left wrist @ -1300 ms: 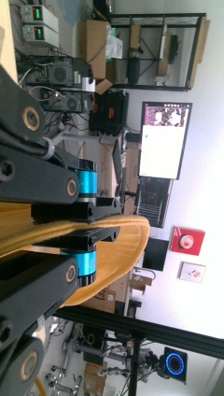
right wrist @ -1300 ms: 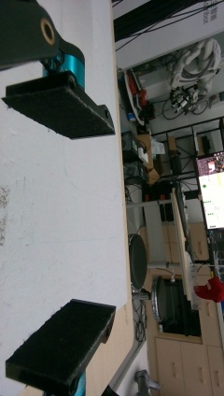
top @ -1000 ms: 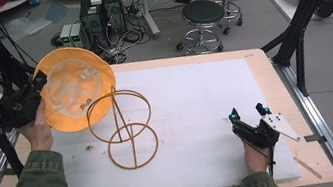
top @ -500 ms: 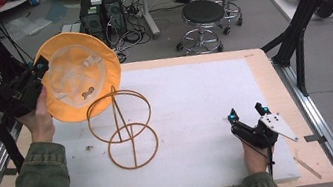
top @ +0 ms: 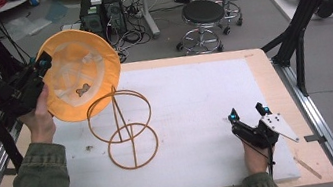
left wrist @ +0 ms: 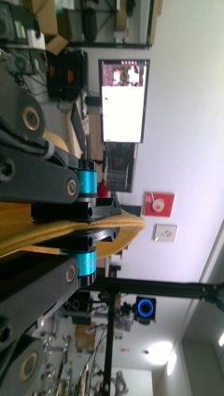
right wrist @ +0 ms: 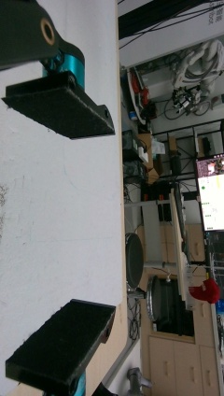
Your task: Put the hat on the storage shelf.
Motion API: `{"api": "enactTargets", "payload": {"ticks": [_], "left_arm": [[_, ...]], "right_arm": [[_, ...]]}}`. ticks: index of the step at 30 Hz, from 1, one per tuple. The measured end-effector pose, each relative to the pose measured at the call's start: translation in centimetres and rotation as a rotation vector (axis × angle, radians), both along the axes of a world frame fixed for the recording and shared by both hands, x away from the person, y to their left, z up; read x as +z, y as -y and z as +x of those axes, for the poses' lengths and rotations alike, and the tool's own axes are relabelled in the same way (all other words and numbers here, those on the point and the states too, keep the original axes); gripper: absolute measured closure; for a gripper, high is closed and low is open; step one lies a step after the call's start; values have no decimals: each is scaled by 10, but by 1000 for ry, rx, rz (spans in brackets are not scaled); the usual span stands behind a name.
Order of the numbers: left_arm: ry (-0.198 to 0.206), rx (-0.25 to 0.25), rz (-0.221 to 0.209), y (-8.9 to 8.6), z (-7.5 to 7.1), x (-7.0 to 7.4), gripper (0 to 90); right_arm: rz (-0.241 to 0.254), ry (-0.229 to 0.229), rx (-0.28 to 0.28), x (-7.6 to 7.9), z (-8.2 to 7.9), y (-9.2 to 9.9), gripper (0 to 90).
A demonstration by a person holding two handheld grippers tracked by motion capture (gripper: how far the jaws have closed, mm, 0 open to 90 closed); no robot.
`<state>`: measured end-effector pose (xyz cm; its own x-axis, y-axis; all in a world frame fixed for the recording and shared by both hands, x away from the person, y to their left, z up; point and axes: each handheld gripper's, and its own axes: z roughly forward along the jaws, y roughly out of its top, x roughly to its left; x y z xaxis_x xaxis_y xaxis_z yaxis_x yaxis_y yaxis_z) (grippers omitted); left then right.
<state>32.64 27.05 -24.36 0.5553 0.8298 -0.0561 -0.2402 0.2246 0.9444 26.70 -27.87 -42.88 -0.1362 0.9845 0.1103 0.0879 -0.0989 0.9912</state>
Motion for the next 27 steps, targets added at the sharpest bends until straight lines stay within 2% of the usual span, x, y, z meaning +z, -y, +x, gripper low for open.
{"api": "enactTargets", "payload": {"ticks": [6, 13, 16, 21, 23, 27], "left_arm": [[25, -44, 7, 10, -4, 5, 870], [62, -118, 39, 25, -14, 9, 870], [72, -141, 69, 32, -17, 8, 870], [93, -188, 74, 40, -22, 10, 870], [99, -210, 91, 43, -24, 12, 870], [123, -236, 153, 55, -31, 14, 870]], "right_arm": [[6, -1, -4, 0, -1, 0, 109], [3, 5, -6, 0, 0, 1, 109], [10, 1, -11, 0, 0, 1, 109], [11, -4, -6, 0, -1, 0, 109], [11, -5, -5, 0, -1, 0, 109], [10, -3, -9, 0, 0, 1, 109]]}}
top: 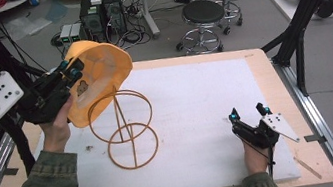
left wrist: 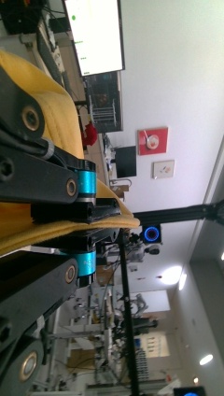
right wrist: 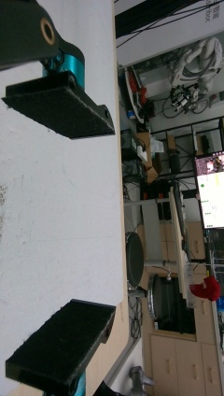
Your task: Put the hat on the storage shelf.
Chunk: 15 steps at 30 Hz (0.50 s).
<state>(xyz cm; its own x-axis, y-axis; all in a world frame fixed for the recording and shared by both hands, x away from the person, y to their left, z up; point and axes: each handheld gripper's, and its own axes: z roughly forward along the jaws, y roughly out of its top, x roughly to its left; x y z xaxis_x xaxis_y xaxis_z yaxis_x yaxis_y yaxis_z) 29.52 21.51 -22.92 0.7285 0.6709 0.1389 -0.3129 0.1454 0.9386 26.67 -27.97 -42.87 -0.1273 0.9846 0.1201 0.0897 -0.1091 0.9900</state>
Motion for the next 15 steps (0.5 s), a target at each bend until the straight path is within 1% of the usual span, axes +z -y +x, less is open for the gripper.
{"api": "enactTargets", "payload": {"ticks": [5, 8, 11, 13, 15], "left_arm": [[41, -29, 54, 12, -8, 2, 869], [51, -47, 74, 17, -10, 0, 869], [56, -64, 80, 21, -13, -4, 869], [65, -81, 84, 25, -16, -6, 869], [77, -96, 99, 29, -20, -6, 869]], "right_arm": [[0, 1, 0, 0, 0, 0, 109], [3, -2, 1, 0, 0, 0, 109], [12, -4, 2, 0, 0, 0, 109], [9, -2, 1, 0, 0, 1, 109], [13, -4, -2, 0, 0, 1, 109]]}}
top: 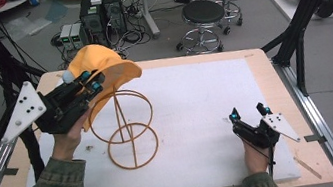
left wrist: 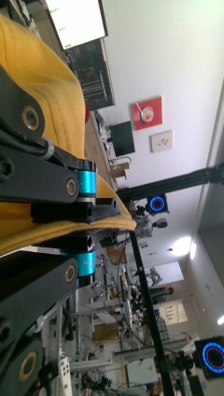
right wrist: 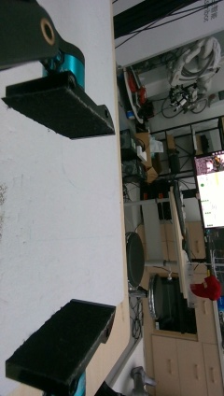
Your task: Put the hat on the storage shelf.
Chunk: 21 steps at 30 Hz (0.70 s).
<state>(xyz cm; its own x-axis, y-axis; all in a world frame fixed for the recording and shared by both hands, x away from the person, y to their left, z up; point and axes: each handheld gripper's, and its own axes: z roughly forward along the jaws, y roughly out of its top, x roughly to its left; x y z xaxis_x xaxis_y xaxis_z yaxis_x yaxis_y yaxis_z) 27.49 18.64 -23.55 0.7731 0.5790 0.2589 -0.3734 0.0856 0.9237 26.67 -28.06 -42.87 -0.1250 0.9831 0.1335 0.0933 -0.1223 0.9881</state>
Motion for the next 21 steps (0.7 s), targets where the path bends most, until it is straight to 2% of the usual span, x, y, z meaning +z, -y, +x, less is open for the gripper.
{"api": "enactTargets", "payload": {"ticks": [7, 11, 21], "left_arm": [[37, -42, 59, 14, -14, -1, 868], [53, -54, 119, 23, -19, -4, 869], [63, -65, 283, 38, -23, -15, 868]], "right_arm": [[1, 3, -2, 0, 0, 0, 109], [0, 8, -6, 0, 0, 0, 109], [5, 8, -12, 0, -1, 1, 109]]}}
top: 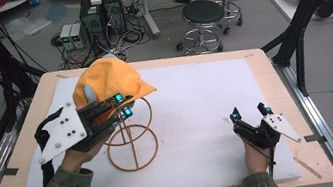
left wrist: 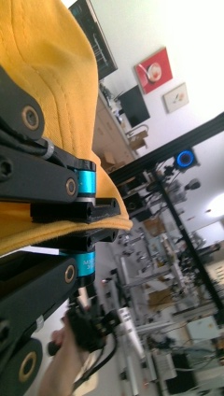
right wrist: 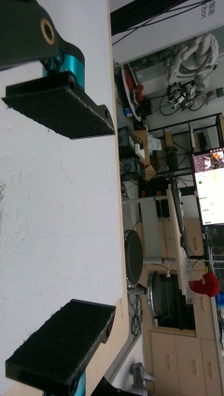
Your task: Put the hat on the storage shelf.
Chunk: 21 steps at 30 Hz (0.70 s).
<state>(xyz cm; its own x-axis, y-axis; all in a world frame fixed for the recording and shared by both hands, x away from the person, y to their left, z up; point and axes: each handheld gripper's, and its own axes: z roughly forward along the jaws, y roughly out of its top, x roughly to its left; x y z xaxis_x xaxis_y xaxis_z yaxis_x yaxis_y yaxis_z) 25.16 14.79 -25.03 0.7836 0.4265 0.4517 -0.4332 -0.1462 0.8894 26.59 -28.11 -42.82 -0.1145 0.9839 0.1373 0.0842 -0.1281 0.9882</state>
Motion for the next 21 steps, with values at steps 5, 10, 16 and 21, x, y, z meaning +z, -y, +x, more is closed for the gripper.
{"api": "enactTargets", "payload": {"ticks": [5, 10, 16, 21], "left_arm": [[5, 8, 94, 8, 0, -7, 867], [26, 42, 174, 12, -2, -17, 865], [58, 70, 284, 16, -8, -22, 866], [52, 55, 356, 20, -14, -28, 865]], "right_arm": [[0, 5, -3, 1, -1, 0, 109], [0, 5, -2, 1, -1, 0, 109], [7, 0, -3, 1, -1, 0, 109], [5, 5, -5, 1, -1, 0, 109]]}}
